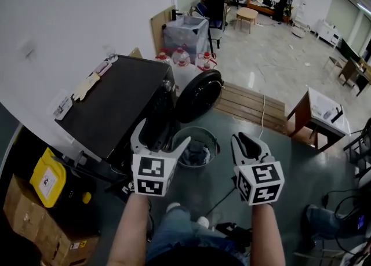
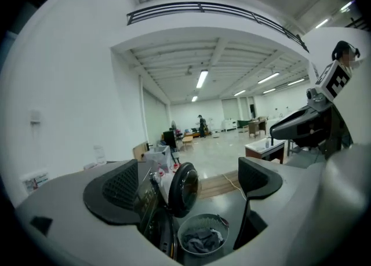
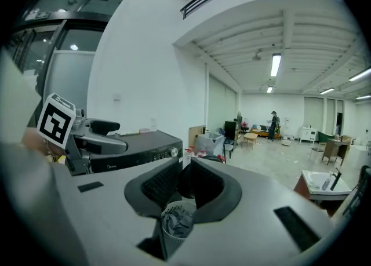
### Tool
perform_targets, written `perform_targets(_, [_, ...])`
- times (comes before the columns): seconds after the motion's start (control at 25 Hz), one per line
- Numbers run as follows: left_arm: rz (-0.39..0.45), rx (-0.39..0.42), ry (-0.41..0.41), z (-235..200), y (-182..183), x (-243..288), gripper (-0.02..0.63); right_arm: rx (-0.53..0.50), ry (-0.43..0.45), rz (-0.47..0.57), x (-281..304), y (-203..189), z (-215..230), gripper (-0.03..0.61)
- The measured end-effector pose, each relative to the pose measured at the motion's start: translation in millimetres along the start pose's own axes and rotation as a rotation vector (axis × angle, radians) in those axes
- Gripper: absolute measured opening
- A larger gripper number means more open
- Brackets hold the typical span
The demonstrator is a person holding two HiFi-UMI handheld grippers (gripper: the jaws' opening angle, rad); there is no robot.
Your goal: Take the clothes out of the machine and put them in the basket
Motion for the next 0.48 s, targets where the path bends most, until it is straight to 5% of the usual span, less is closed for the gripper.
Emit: perform_targets(0.48, [0.115,0.146,-0.112,-35.5,42.9,0.8,0.502,-0.032,-0.040,0.103,2.0,51.6,-28.4,0.044])
Point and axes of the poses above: the fingertips, and each gripper's own axes: x forward along the fingers, z to its right, y out of its top, the point moved 7 cm from there along -x, backward along the fingers, and after that the axes turned 8 degrees about x, right-handed, at the moved point
